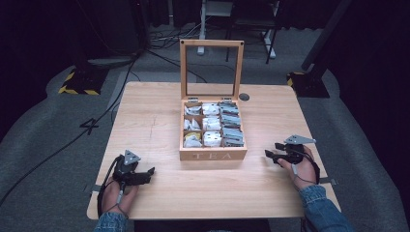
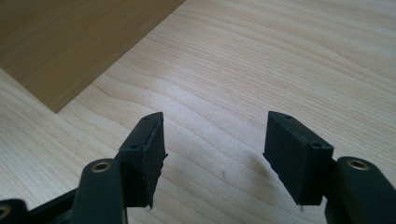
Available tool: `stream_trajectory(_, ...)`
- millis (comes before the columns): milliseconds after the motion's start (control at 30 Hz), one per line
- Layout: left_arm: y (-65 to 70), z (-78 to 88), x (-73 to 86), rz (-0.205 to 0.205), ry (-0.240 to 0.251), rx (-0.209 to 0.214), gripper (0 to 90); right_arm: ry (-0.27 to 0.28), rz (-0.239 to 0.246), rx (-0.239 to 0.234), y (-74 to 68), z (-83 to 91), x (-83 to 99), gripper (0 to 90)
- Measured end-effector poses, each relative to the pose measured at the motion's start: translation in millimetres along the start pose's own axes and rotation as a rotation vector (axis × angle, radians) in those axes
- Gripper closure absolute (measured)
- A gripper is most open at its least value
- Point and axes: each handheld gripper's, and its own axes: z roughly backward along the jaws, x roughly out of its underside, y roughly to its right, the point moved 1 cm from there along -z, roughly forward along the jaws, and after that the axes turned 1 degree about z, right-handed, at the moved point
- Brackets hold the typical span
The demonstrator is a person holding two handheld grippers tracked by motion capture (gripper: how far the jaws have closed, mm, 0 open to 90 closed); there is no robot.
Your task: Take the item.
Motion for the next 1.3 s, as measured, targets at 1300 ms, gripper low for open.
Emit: stream_trajectory(1300, -1.5, -3.4, -3.6, 0.000, -0.001, 0.005, 16.6, 0.100, 0.006, -0.143, -47.3, 35.8, -79.3, 44.3)
